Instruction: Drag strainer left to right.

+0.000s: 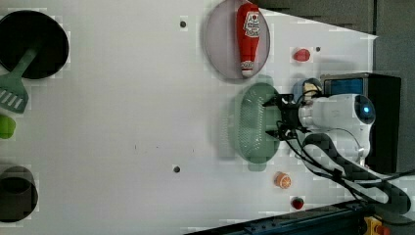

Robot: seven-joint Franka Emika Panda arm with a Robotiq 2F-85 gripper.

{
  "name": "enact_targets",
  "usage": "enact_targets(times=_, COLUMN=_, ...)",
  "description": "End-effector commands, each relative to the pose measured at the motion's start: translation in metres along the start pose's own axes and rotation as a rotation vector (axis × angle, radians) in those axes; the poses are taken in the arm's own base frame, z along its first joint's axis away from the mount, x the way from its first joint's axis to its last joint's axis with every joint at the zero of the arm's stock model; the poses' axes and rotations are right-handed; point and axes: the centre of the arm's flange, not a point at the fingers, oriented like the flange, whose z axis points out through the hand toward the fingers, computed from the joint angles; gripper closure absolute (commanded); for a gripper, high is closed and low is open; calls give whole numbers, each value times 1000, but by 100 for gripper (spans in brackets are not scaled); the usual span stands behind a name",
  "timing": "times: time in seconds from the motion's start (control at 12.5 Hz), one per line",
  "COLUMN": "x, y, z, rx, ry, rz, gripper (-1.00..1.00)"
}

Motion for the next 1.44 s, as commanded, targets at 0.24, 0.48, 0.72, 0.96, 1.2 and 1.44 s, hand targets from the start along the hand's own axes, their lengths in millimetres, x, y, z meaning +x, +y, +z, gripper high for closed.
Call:
enact_targets(times=0.24, x=41, y=-1, z=-7, rx=22, ry=8, rz=-25, gripper=-100)
enact_targets(times=0.48, x=60, y=2, z=-5, rx=20, ry=16, rz=-2, gripper=-100)
enact_targets(times=0.72, x=77, y=5, z=-4, rx=19, ry=25, rz=-1, gripper=-100)
enact_targets(times=0.96, x=88, y=7, z=-3, rx=16, ry=29, rz=17, gripper=-100)
enact_targets(times=1.2, x=69, y=1, z=-29, rx=46, ry=33, rz=-134, gripper=-100)
enact_targets(times=1.44, x=55, y=-4, z=-99, rx=77, ry=72, rz=-407, gripper=-100)
